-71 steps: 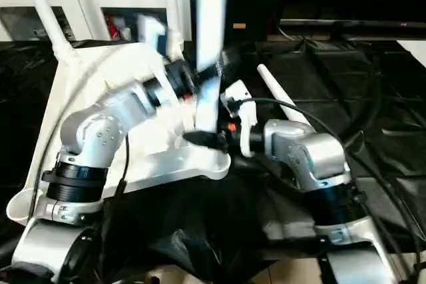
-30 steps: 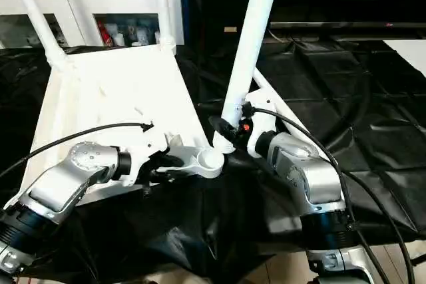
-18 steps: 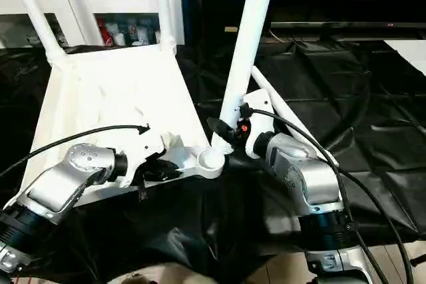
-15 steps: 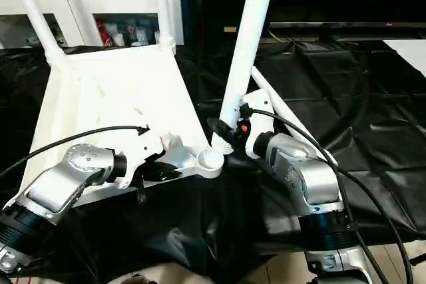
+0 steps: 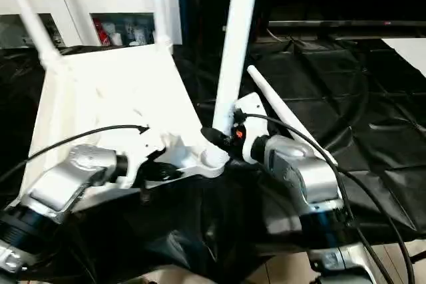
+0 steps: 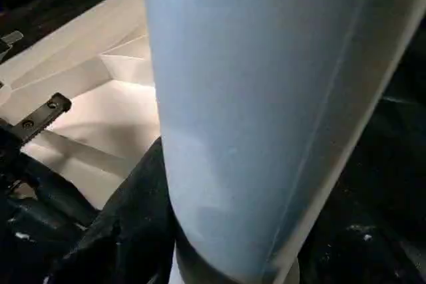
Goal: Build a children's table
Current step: Insert table leg to table base
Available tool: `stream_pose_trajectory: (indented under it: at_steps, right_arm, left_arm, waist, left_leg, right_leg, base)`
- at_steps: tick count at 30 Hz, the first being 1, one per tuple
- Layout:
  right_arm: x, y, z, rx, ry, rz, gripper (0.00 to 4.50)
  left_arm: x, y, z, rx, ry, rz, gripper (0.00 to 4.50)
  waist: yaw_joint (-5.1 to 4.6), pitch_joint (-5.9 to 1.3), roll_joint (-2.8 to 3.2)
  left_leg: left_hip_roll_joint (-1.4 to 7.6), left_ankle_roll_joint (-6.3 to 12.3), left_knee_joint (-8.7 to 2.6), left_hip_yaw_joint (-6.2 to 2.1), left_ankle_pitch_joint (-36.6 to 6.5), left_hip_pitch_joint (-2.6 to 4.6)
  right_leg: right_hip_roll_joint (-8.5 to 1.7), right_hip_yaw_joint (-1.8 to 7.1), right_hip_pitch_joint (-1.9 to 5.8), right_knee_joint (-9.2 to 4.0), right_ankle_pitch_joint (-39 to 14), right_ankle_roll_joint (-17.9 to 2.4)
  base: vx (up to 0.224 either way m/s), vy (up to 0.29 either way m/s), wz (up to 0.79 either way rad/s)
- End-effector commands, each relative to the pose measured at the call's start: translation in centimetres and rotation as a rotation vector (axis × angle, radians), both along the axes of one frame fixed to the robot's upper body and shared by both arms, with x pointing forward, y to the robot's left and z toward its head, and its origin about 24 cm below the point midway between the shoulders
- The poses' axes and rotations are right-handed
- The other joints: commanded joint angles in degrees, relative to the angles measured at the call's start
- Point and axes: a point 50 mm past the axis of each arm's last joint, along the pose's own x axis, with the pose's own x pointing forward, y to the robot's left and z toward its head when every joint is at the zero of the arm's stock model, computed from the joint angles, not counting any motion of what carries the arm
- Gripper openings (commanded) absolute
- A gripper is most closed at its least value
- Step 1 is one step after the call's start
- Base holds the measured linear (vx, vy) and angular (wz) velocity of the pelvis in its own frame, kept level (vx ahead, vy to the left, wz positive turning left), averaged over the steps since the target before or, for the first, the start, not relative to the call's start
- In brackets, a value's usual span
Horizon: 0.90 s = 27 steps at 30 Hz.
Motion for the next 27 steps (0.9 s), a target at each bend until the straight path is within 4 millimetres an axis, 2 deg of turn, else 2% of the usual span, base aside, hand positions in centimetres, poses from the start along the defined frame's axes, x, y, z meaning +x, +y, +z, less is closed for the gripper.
stream_pose_trajectory:
  at_steps: [1,2,3,4,6,8,9,12,17,23,24,27]
  right_arm:
    - [0.1,0.2,-0.6,-0.025,0.037,0.025,1.91]
    - [0.2,0.3,-0.7,-0.042,0.050,0.043,1.91]
    - [0.2,0.3,-0.7,-0.046,0.054,0.050,1.91]
    - [0.2,0.3,-0.7,-0.046,0.054,0.050,1.91]
    - [0.4,0.4,-0.7,-0.062,0.060,0.064,1.91]
    - [0.4,0.3,-0.8,-0.067,0.076,0.064,1.91]
    - [0.5,0.3,-0.8,-0.074,0.091,0.068,1.91]
    - [0.5,0.3,-0.9,-0.087,0.095,0.090,1.90]
    - [0.9,0.3,-1.0,-0.083,0.075,0.085,1.90]
    - [1.0,-0.5,-1.2,0.032,0.078,0.036,1.90]
    - [0.8,-0.9,-1.3,0.085,0.083,0.015,1.90]
    - [0.5,-1.7,-1.8,0.127,0.084,-0.014,1.90]
  left_arm:
    - [0.2,0.0,0.2,-0.012,-0.012,0.014,0.00]
    - [0.2,0.0,0.2,-0.012,-0.014,0.016,0.00]
    - [0.2,0.0,0.2,-0.012,-0.015,0.018,0.00]
    - [0.2,0.0,0.2,-0.012,-0.015,0.018,0.00]
    - [0.3,0.0,0.3,-0.009,-0.026,0.026,0.00]
    - [0.3,0.1,0.3,-0.010,-0.027,0.031,0.00]
    - [0.4,0.1,0.3,-0.010,-0.028,0.036,0.00]
    - [0.5,0.1,0.3,-0.011,-0.032,0.044,0.00]
    - [0.6,-0.3,0.4,-0.025,-0.039,0.042,0.00]
    - [0.7,-0.4,0.5,-0.034,-0.045,0.051,0.00]
    - [0.8,-0.4,0.5,-0.041,-0.043,0.056,0.00]
    - [0.8,-0.4,0.6,-0.051,-0.037,0.054,0.00]
  waist:
    - [0.02,-3.82,-0.04]
    - [0.07,-3.85,-0.02]
    - [-0.13,-3.83,-1.51]
    - [0.17,-3.89,-0.99]
    - [0.13,-3.83,-0.72]
    - [0.19,-3.84,-0.93]
    - [0.18,-3.87,-1.26]
    - [0.33,-3.89,-1.16]
    - [0.51,-3.83,-1.38]
    - [0.49,-3.87,-1.34]
    - [0.50,-3.91,-0.92]
    - [0.54,-4.01,-1.22]
  left_leg:
    - [0.42,-1.12,-4.29,-0.02,-15.5,0.48]
    - [0.45,-1.11,-4.28,-0.03,-15.5,0.55]
    - [0.48,-0.75,-4.34,0.08,-14.9,0.27]
    - [0.50,-0.77,-4.32,-0.06,-14.5,0.37]
    - [0.60,-0.83,-4.35,-0.03,-14.4,0.46]
    - [0.67,-1.07,-4.42,-0.03,-14.5,0.43]
    - [0.66,-1.04,-4.45,-0.04,-14.2,0.39]
    - [0.65,-0.98,-4.35,0.05,-13.9,0.46]
    - [0.64,-0.96,-4.35,0.12,-13.8,0.41]
    - [0.68,-0.83,-4.38,0.05,-14.4,0.48]
    - [0.67,-0.82,-4.39,-0.01,-14.2,0.44]
    - [0.70,-0.56,-4.38,0.04,-13.6,0.37]
  right_leg:
    - [-2.44,2.43,2.88,-4.79,-19.9,-8.4]
    - [-2.45,2.45,2.85,-4.86,-20.4,-8.1]
    - [-2.38,2.41,3.01,-4.99,-20.7,-7.7]
    - [-2.55,2.42,3.01,-4.62,-20.8,-7.8]
    - [-2.51,2.46,2.77,-4.78,-21.0,-7.7]
    - [-2.51,2.49,2.81,-4.75,-20.4,-7.7]
    - [-2.46,2.50,2.84,-4.62,-19.4,-7.9]
    - [-2.56,2.57,2.79,-4.57,-19.2,-8.1]
    - [-2.64,2.59,2.79,-4.72,-20.3,-7.6]
    - [-2.68,2.56,2.73,-4.85,-20.7,-7.5]
    - [-2.65,2.54,2.75,-4.75,-20.1,-7.7]
    - [-2.57,2.51,2.85,-4.64,-18.3,-8.2]
  base:
    - [0.000,0.000,0.00]
    - [0.000,0.000,0.00]
    - [0.000,0.000,0.00]
    - [0.000,0.000,0.00]
    - [0.000,0.000,0.00]
    - [0.000,0.000,0.00]
    - [0.000,0.000,0.00]
    - [0.000,0.000,0.00]
    - [0.000,0.000,0.00]
    - [0.000,0.000,0.00]
    - [0.000,0.000,0.00]
    - [0.000,0.000,0.00]
